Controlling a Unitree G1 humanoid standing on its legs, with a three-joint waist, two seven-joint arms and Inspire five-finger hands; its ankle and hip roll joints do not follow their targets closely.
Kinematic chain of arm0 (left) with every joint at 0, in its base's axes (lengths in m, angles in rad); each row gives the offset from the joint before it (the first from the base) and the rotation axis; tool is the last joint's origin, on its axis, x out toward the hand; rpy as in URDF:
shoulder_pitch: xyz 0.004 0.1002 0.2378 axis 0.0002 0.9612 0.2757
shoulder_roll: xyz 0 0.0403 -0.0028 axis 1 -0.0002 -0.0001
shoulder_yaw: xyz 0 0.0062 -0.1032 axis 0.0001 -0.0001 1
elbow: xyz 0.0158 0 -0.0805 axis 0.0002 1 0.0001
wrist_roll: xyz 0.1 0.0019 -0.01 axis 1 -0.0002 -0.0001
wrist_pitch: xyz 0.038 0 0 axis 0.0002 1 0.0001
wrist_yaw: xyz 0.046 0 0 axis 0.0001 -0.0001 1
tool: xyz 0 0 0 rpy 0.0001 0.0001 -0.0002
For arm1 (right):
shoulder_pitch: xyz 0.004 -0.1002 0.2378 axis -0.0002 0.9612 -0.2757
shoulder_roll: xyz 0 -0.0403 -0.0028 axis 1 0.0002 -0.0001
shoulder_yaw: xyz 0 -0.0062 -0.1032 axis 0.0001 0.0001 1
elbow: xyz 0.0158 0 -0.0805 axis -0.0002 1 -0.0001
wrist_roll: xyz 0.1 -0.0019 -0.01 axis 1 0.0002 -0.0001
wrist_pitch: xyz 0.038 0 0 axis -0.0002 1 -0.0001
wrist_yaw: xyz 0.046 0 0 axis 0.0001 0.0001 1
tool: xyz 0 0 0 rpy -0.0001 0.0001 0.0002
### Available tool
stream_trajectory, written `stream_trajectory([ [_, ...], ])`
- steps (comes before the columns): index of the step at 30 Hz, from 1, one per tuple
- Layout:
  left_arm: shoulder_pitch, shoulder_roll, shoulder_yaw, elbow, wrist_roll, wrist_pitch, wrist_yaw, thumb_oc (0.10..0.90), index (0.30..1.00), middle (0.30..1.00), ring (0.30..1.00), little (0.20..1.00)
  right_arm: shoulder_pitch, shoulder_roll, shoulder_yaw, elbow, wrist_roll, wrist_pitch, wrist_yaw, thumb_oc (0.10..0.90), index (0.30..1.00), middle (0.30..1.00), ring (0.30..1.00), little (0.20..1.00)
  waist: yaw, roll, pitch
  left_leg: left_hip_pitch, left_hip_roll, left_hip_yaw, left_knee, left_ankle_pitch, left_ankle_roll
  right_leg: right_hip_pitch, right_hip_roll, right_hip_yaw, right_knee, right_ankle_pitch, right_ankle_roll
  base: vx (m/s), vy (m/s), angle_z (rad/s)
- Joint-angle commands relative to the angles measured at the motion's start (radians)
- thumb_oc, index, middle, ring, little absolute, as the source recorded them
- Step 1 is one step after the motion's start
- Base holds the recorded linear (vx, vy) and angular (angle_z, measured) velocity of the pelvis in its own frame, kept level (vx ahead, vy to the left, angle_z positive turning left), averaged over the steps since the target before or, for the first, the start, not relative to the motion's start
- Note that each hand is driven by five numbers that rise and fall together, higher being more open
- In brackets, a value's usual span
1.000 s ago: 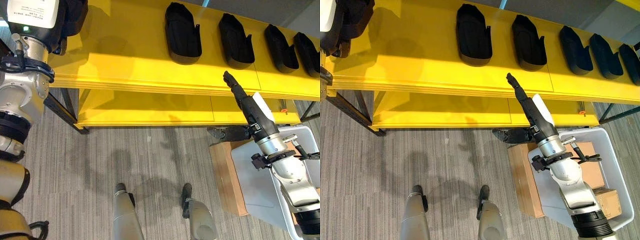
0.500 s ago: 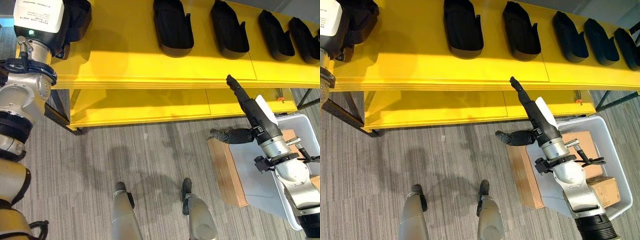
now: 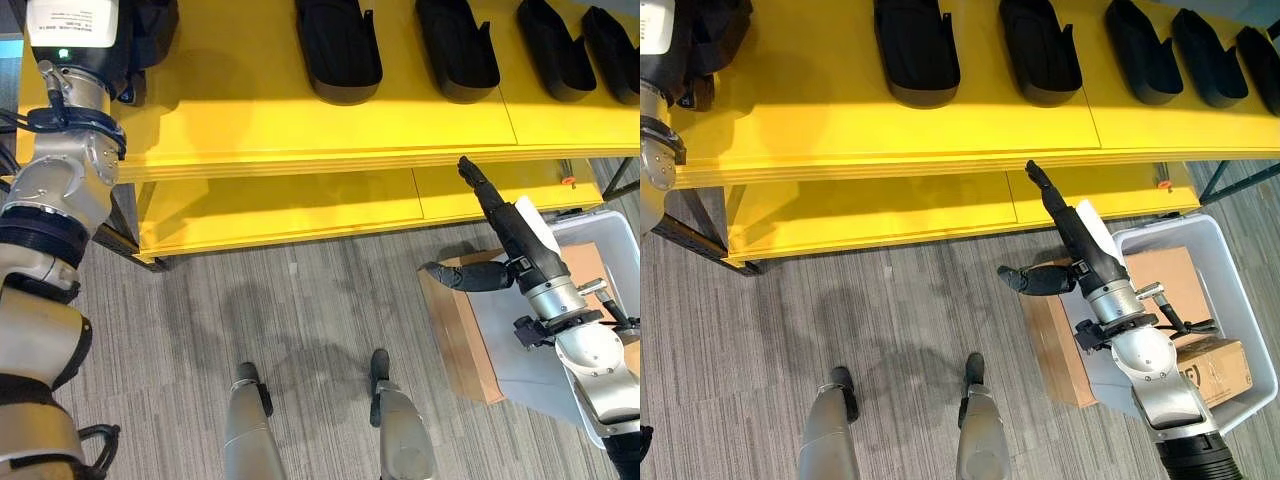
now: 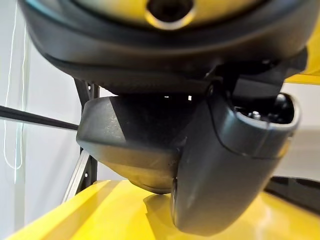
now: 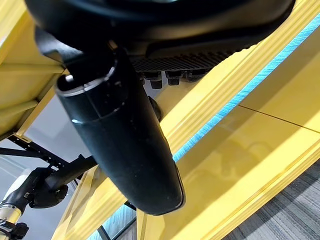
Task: Move parts from the plastic box to the shelf.
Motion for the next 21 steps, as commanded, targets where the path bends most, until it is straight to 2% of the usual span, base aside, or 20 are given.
stream_trajectory([
  [1,-0.148,-0.015,0.042,0.050,-0.053,-0.012,0.046,0.400,0.300,0.300,0.300,0.300,-0.041,-0.077,-0.119,-0.042,0.012,-0.063,-0.072,0.900,1.000,1.000,1.000,1.000,-0.008,0.037,-0.093,0.061,0.021,-0.007,-0.079,-0.028,-0.003,0.023,-0.007,-0.001,0.070,-0.108,-0.003,-0.01,-0.014,-0.04],
  [21,-0.208,-0.107,0.034,0.115,-0.145,-0.020,0.025,0.400,0.300,0.300,0.300,0.300,0.003,-0.079,-0.136,-0.047,-0.002,-0.055,-0.082,0.900,1.000,1.000,1.000,1.000,-0.032,0.048,-0.089,0.037,0.015,0.006,-0.085,-0.018,-0.002,-0.030,-0.018,0.020,0.087,-0.097,-0.004,0.00,-0.001,-0.01],
])
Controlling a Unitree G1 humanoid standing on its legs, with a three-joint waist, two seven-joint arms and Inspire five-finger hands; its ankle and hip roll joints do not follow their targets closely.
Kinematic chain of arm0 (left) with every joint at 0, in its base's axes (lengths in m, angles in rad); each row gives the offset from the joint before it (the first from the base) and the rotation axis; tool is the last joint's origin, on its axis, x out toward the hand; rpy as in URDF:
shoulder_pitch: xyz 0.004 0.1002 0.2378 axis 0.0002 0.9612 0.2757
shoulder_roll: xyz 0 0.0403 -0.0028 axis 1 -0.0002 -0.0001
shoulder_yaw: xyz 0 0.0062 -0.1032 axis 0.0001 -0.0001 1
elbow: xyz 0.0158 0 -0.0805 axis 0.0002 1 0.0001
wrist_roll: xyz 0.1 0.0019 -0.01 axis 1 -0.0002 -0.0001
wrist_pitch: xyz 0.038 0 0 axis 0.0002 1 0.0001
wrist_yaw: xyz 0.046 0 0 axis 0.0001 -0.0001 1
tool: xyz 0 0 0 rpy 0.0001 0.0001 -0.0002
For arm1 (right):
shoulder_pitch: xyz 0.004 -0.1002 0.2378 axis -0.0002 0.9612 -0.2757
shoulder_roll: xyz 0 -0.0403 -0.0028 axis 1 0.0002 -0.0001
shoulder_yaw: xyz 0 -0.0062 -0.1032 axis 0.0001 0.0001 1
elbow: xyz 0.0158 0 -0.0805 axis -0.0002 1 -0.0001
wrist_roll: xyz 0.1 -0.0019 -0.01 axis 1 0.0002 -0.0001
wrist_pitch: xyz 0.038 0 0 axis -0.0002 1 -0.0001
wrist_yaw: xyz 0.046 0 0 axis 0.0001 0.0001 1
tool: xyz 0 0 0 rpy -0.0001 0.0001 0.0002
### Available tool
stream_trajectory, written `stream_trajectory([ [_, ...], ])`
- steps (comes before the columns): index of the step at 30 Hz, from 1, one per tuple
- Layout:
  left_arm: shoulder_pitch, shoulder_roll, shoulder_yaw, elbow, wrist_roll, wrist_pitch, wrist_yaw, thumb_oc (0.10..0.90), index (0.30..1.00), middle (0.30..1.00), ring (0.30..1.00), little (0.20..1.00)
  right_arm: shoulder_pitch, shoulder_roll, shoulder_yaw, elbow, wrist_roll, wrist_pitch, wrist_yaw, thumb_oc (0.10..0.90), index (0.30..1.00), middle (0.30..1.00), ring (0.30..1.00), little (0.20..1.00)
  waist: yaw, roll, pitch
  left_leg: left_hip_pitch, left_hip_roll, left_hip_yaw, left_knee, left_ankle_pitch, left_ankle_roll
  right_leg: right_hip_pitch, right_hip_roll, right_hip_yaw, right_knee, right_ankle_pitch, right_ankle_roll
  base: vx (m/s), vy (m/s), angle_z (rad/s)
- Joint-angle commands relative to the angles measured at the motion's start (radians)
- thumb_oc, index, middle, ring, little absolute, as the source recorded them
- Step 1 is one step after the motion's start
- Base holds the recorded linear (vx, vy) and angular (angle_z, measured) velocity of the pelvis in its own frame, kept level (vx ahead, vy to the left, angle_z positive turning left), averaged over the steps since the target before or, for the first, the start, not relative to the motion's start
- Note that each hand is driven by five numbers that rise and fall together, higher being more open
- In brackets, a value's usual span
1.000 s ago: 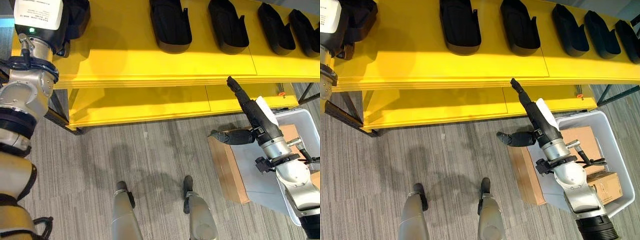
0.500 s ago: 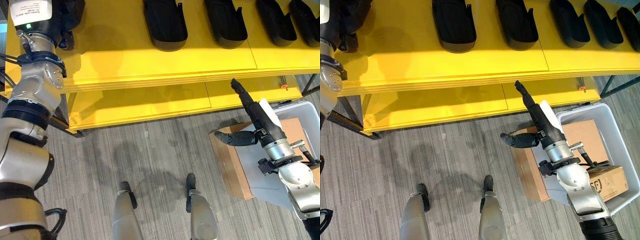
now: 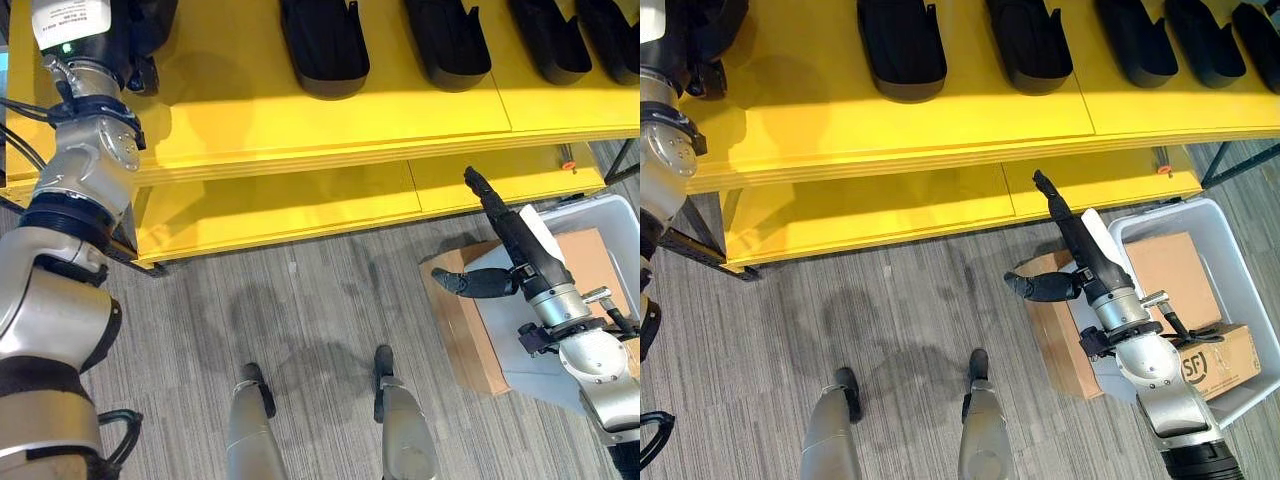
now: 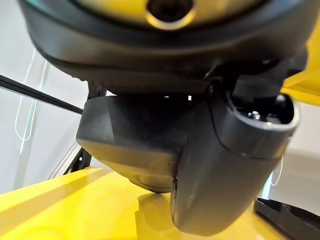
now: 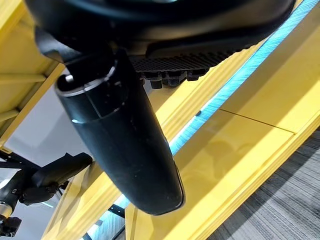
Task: Move parts from the plastic box to the shelf.
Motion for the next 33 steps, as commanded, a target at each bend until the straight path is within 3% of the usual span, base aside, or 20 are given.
stream_trajectory([
  [1,-0.147,-0.026,0.028,0.040,-0.040,-0.039,0.020,0.400,0.300,0.300,0.300,0.300,-0.045,-0.072,-0.124,-0.048,0.001,-0.061,-0.066,0.900,1.000,1.000,1.000,1.000,-0.006,0.021,-0.076,0.072,0.016,-0.007,-0.092,-0.019,-0.005,0.024,-0.013,-0.003,0.060,-0.098,-0.004,0.00,0.000,0.00],
  [10,-0.146,-0.070,0.036,0.079,-0.063,-0.041,-0.001,0.400,0.300,0.300,0.300,0.300,-0.030,-0.081,-0.132,-0.053,0.007,-0.061,-0.063,0.900,1.000,1.000,1.000,1.000,-0.013,0.023,-0.078,0.063,0.017,-0.002,-0.096,-0.014,-0.007,0.003,-0.013,0.008,0.072,-0.096,-0.007,-0.01,-0.002,-0.02],
  [11,-0.145,-0.071,0.034,0.079,-0.063,-0.040,-0.005,0.686,0.701,0.701,0.701,0.701,-0.027,-0.081,-0.134,-0.053,0.008,-0.061,-0.062,0.900,1.000,1.000,1.000,1.000,-0.013,0.023,-0.079,0.063,0.017,-0.001,-0.096,-0.013,-0.007,0.002,-0.013,0.008,0.072,-0.096,-0.007,0.00,0.000,0.00],
  [12,-0.146,-0.073,0.030,0.081,-0.061,-0.040,-0.010,0.686,0.701,0.701,0.701,0.701,-0.027,-0.081,-0.134,-0.054,0.010,-0.061,-0.060,0.900,1.000,1.000,1.000,1.000,-0.014,0.023,-0.079,0.061,0.018,-0.001,-0.095,-0.013,-0.006,0.000,-0.013,0.008,0.073,-0.095,-0.007,0.00,0.000,0.00],
  [13,-0.146,-0.075,0.028,0.082,-0.063,-0.041,-0.018,0.900,1.000,1.000,1.000,1.000,-0.026,-0.080,-0.135,-0.056,0.011,-0.060,-0.059,0.900,1.000,1.000,1.000,1.000,-0.014,0.024,-0.079,0.060,0.018,-0.003,-0.096,-0.012,-0.006,-0.002,-0.013,0.008,0.075,-0.095,-0.007,0.00,0.000,0.00],
  [23,-0.136,-0.066,0.005,0.085,-0.095,-0.061,-0.119,0.900,1.000,1.000,1.000,1.000,-0.028,-0.078,-0.139,-0.053,0.026,-0.049,-0.036,0.900,1.000,1.000,1.000,1.000,-0.010,0.027,-0.085,0.071,0.020,-0.001,-0.102,-0.009,-0.007,0.002,-0.014,0.005,0.080,-0.094,-0.004,0.00,0.000,0.00],
  [33,-0.080,-0.086,0.083,0.034,-0.311,-0.080,-0.213,0.900,1.000,1.000,1.000,1.000,-0.012,-0.051,-0.154,-0.035,0.055,-0.022,-0.008,0.900,1.000,1.000,1.000,1.000,0.004,0.035,-0.079,0.094,0.015,-0.010,-0.115,0.001,-0.013,0.026,-0.020,-0.007,0.092,-0.105,-0.008,0.00,-0.008,0.03],
])
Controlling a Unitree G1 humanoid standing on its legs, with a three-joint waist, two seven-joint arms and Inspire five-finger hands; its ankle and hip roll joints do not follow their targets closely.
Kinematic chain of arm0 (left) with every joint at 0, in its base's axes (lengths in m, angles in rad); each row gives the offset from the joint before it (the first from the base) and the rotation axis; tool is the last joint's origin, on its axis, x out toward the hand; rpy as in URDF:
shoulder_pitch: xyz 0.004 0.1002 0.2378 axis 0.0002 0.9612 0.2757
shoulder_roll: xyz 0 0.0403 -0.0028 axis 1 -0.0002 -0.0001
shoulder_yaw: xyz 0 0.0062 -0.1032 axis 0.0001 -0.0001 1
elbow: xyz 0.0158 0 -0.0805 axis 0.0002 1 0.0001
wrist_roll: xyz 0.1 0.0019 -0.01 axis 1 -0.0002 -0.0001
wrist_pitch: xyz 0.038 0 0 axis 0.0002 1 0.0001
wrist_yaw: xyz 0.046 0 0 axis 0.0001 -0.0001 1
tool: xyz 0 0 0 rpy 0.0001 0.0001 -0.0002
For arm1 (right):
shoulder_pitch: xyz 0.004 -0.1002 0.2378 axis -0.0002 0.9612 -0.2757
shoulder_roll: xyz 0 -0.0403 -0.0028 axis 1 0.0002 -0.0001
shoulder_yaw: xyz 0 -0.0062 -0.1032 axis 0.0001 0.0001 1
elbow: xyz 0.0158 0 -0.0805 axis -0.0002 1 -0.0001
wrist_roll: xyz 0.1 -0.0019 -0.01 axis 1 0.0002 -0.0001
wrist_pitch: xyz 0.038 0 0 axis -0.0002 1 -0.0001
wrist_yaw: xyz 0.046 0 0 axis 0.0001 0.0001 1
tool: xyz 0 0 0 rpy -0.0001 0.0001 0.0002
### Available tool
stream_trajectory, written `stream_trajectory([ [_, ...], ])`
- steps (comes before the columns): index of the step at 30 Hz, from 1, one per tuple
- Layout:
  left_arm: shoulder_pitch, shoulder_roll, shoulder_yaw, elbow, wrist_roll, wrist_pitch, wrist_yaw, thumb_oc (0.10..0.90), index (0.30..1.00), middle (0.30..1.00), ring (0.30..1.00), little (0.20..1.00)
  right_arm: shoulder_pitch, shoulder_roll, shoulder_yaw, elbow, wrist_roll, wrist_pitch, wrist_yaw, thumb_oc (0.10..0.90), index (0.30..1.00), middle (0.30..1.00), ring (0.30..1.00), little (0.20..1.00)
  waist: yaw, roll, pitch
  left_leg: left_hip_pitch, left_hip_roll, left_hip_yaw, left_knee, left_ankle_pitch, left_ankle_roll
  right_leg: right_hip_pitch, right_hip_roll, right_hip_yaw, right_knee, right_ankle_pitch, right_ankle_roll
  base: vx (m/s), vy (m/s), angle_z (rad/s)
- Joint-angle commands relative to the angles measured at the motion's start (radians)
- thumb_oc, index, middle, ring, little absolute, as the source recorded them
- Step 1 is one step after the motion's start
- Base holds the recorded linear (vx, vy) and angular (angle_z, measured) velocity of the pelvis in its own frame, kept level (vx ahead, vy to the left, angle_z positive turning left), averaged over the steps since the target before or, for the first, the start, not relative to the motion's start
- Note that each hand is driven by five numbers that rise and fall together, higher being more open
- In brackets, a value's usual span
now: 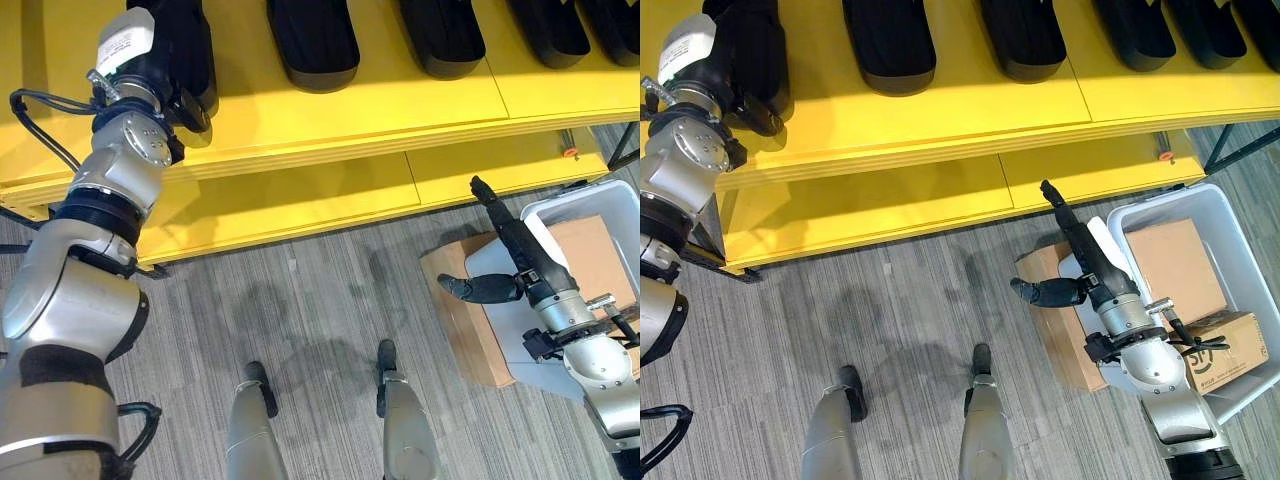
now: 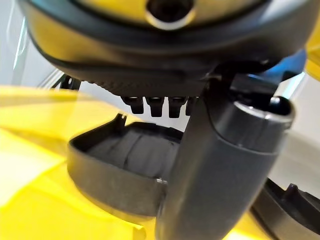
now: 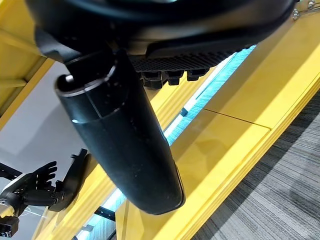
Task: Move parts from the plastic box to the shelf.
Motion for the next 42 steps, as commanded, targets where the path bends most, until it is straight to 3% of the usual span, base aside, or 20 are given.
stream_trajectory([
  [1,-0.045,0.014,0.090,-0.032,-0.068,-0.061,0.029,0.900,1.000,1.000,1.000,1.000,-0.044,-0.048,-0.132,-0.036,0.050,-0.053,-0.020,0.900,1.000,1.000,1.000,1.000,0.008,0.025,-0.075,0.084,0.030,-0.026,-0.096,-0.017,-0.021,0.053,-0.002,-0.027,0.060,-0.102,-0.013,-0.01,-0.014,0.05],
  [5,-0.037,-0.009,0.102,-0.024,-0.094,-0.057,0.022,0.900,1.000,1.000,1.000,1.000,-0.031,-0.039,-0.130,-0.036,0.041,-0.044,-0.014,0.900,1.000,1.000,1.000,1.000,0.012,0.027,-0.073,0.089,0.027,-0.030,-0.102,-0.009,-0.024,0.058,-0.004,-0.032,0.065,-0.106,-0.016,-0.04,-0.014,0.04],
  [6,-0.033,-0.012,0.104,-0.021,-0.092,-0.057,0.024,0.900,1.000,1.000,1.000,1.000,-0.028,-0.037,-0.129,-0.035,0.038,-0.042,-0.015,0.900,1.000,1.000,1.000,1.000,0.012,0.025,-0.068,0.080,0.023,-0.026,-0.107,0.018,-0.016,0.050,-0.008,-0.036,0.062,-0.086,-0.023,-0.02,-0.014,0.05],
  [7,-0.029,-0.011,0.106,-0.019,-0.089,-0.056,0.021,0.900,1.000,1.000,1.000,1.000,-0.027,-0.036,-0.129,-0.037,0.036,-0.041,-0.012,0.900,1.000,1.000,1.000,1.000,0.013,0.028,-0.070,0.093,0.027,-0.032,-0.104,-0.008,-0.025,0.059,-0.004,-0.032,0.070,-0.108,-0.017,-0.09,0.003,0.07],
  [8,-0.025,-0.013,0.109,-0.015,-0.087,-0.056,0.023,0.900,1.000,1.000,1.000,1.000,-0.026,-0.038,-0.130,-0.038,0.033,-0.041,-0.013,0.900,1.000,1.000,1.000,1.000,0.012,0.026,-0.066,0.083,0.023,-0.027,-0.109,0.019,-0.017,0.049,-0.008,-0.036,0.064,-0.087,-0.023,-0.02,-0.006,0.10],
  [11,-0.012,-0.007,0.118,-0.029,-0.086,-0.058,0.025,0.900,1.000,1.000,1.000,1.000,-0.015,-0.040,-0.136,-0.044,0.027,-0.036,-0.006,0.900,1.000,1.000,1.000,1.000,0.017,0.025,-0.066,0.086,0.023,-0.028,-0.110,0.020,-0.017,0.050,-0.006,-0.034,0.068,-0.089,-0.024,-0.01,-0.004,0.07],
  [12,-0.010,-0.007,0.118,-0.029,-0.086,-0.058,0.025,0.900,1.000,1.000,1.000,1.000,-0.014,-0.040,-0.135,-0.044,0.027,-0.036,-0.006,0.900,1.000,1.000,1.000,1.000,0.018,0.028,-0.070,0.098,0.027,-0.033,-0.106,-0.007,-0.024,0.060,-0.002,-0.031,0.074,-0.110,-0.018,0.00,0.000,0.00],
  [13,-0.003,-0.002,0.121,-0.030,-0.077,-0.057,0.027,0.900,1.000,1.000,1.000,1.000,-0.009,-0.040,-0.137,-0.046,0.020,-0.035,-0.005,0.900,1.000,1.000,1.000,1.000,0.019,0.025,-0.069,0.091,0.024,-0.028,-0.116,0.024,-0.017,0.055,-0.007,-0.035,0.066,-0.089,-0.024,0.00,0.000,0.00],
  [16,0.002,0.007,0.118,-0.056,-0.062,-0.058,0.034,0.900,1.000,1.000,1.000,1.000,-0.005,-0.041,-0.143,-0.048,0.018,-0.036,-0.004,0.900,1.000,1.000,1.000,1.000,0.021,0.025,-0.070,0.096,0.023,-0.028,-0.120,0.026,-0.018,0.058,-0.007,-0.037,0.066,-0.090,-0.024,-0.03,0.002,0.02],
  [26,0.094,0.106,0.151,-0.264,-0.004,-0.083,0.071,0.900,1.000,1.000,1.000,1.000,0.019,-0.029,-0.172,-0.063,-0.010,-0.040,-0.012,0.900,1.000,1.000,1.000,1.000,0.045,0.030,-0.081,0.126,0.021,-0.032,-0.136,0.031,-0.021,0.086,-0.011,-0.046,0.072,-0.102,-0.026,0.00,-0.001,0.01],
  [33,0.294,0.185,0.283,-0.521,-0.020,-0.120,0.074,0.900,1.000,1.000,1.000,1.000,0.032,-0.002,-0.198,-0.074,-0.021,-0.039,-0.006,0.900,1.000,1.000,1.000,1.000,0.071,0.035,-0.090,0.159,0.018,-0.035,-0.150,0.032,-0.023,0.117,-0.013,-0.050,0.073,-0.114,-0.029,0.01,-0.005,0.04],
  [35,0.430,0.205,0.379,-0.660,-0.010,-0.139,0.077,0.900,1.000,1.000,1.000,1.000,0.036,0.015,-0.216,-0.075,-0.025,-0.039,-0.003,0.900,1.000,1.000,1.000,1.000,0.088,0.035,-0.095,0.182,0.019,-0.037,-0.159,0.031,-0.024,0.138,-0.012,-0.056,0.072,-0.122,-0.030,0.05,-0.013,0.04],
  [40,0.617,0.199,0.502,-0.820,-0.014,-0.168,0.049,0.900,1.000,1.000,1.000,1.000,0.041,0.036,-0.226,-0.065,-0.030,-0.036,0.003,0.900,1.000,1.000,1.000,1.000,0.107,0.037,-0.103,0.215,0.018,-0.037,-0.178,0.033,-0.026,0.169,-0.014,-0.063,0.073,-0.133,-0.031,0.03,-0.007,0.04],
  [42,0.764,0.172,0.590,-0.927,-0.012,-0.181,0.026,0.900,1.000,1.000,1.000,1.000,0.046,0.059,-0.233,-0.059,-0.030,-0.034,0.003,0.900,1.000,1.000,1.000,1.000,0.117,0.039,-0.108,0.242,0.020,-0.038,-0.189,0.034,-0.028,0.194,-0.014,-0.071,0.076,-0.144,-0.034,0.07,-0.017,0.02],
])
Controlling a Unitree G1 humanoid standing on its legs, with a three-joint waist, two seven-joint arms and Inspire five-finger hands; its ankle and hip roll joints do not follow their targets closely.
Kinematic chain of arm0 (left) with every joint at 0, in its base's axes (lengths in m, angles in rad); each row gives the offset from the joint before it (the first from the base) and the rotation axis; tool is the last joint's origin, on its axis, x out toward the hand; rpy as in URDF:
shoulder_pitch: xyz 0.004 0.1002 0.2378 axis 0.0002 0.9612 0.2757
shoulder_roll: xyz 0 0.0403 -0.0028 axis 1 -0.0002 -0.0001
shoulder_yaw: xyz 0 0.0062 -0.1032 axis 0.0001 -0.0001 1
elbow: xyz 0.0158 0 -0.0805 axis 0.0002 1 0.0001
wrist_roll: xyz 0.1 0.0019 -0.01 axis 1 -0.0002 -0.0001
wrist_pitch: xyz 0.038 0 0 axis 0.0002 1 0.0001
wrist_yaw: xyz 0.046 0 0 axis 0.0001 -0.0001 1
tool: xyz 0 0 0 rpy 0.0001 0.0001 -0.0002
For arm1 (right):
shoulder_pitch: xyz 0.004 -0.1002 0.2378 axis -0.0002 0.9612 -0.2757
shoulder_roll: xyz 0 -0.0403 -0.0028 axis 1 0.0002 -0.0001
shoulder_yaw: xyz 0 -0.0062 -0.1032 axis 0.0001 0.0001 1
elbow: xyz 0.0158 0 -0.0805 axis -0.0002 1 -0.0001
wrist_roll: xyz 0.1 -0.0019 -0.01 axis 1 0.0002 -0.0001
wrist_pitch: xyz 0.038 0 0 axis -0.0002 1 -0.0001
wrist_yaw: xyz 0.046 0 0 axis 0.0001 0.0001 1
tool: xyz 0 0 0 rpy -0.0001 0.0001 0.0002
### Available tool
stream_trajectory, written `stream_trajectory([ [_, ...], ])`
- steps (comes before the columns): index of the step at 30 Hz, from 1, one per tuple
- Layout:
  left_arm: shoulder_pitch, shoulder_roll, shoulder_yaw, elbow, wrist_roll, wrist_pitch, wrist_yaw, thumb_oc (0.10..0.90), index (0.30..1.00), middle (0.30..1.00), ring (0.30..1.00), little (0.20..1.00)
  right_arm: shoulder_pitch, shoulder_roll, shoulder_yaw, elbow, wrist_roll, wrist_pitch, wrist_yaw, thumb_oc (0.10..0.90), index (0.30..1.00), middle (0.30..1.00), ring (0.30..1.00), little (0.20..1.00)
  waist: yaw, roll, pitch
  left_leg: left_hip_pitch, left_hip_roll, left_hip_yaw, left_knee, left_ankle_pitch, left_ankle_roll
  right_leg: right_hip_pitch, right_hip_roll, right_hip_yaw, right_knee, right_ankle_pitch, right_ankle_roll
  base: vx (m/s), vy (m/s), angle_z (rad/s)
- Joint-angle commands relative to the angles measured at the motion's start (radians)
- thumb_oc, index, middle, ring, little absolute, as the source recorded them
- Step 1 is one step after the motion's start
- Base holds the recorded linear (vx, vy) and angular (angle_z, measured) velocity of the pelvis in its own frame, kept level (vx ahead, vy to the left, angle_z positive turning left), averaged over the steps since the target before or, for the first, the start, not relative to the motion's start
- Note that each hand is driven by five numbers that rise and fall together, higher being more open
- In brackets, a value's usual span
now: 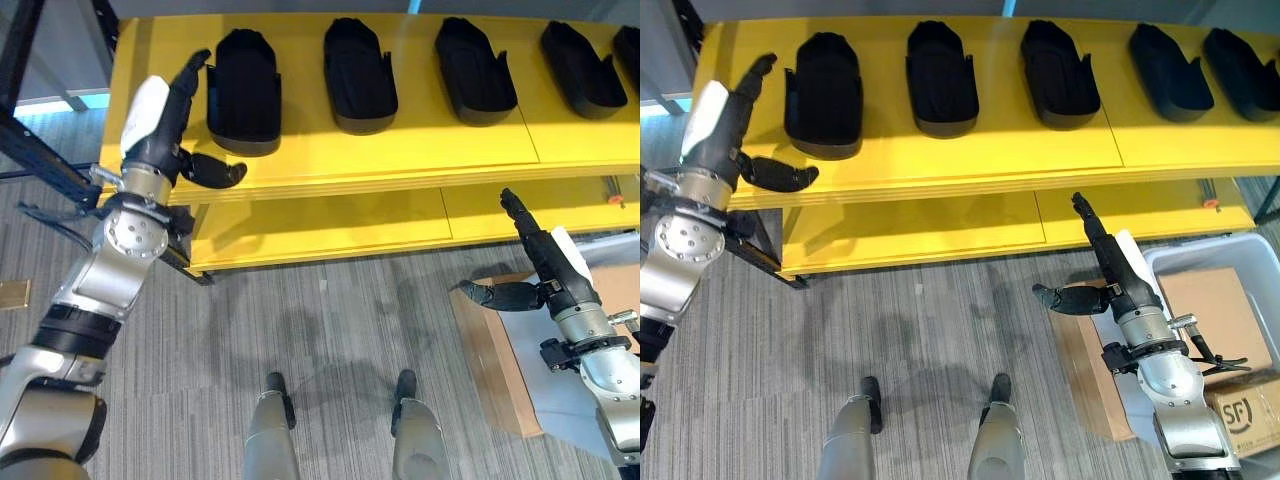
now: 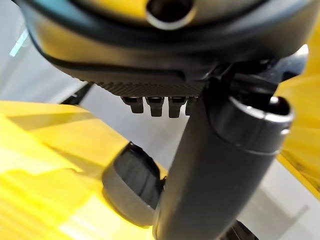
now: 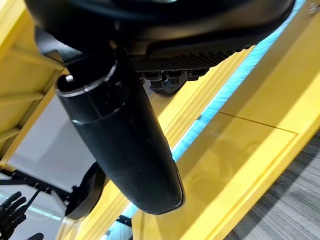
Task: Move parts from the plastic box to the shelf.
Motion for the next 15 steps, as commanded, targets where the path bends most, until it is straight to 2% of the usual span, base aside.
stream_trajectory([
  [1,0.023,0.005,0.118,-0.109,0.034,-0.114,0.016,0.900,1.000,1.000,1.000,1.000,-0.013,-0.009,-0.113,-0.054,0.001,-0.068,-0.038,0.900,1.000,1.000,1.000,1.000,0.010,0.002,-0.112,0.089,0.039,-0.012,-0.082,-0.003,-0.007,0.075,0.003,-0.021,0.034,-0.076,-0.027,0.05,-0.011,0.05],
  [6,0.193,-0.066,0.191,-0.207,0.107,-0.121,0.019,0.900,1.000,1.000,1.000,1.000,0.011,0.020,-0.120,-0.030,-0.008,-0.063,-0.049,0.900,1.000,1.000,1.000,1.000,0.015,0.003,-0.121,0.131,0.041,-0.012,-0.101,0.004,-0.008,0.112,0.003,-0.031,0.033,-0.089,-0.033,0.04,-0.015,0.06],
  [9,0.302,-0.101,0.224,-0.280,0.222,-0.118,0.020,0.900,1.000,1.000,1.000,1.000,0.043,0.039,-0.148,-0.024,-0.019,-0.059,-0.052,0.900,1.000,1.000,1.000,1.000,0.019,0.001,-0.126,0.165,0.047,-0.007,-0.117,0.003,-0.011,0.137,0.006,-0.039,0.031,-0.100,-0.035,0.05,-0.027,0.08],
  [15,0.348,-0.143,0.202,-0.321,0.364,-0.117,0.011,0.900,1.000,1.000,1.000,1.000,0.063,0.058,-0.168,-0.032,-0.042,-0.066,-0.066,0.900,1.000,1.000,1.000,1.000,0.015,0.004,-0.133,0.177,0.051,-0.001,-0.127,0.004,-0.011,0.140,0.011,-0.037,0.034,-0.109,-0.037,0.00,0.000,0.00],
])
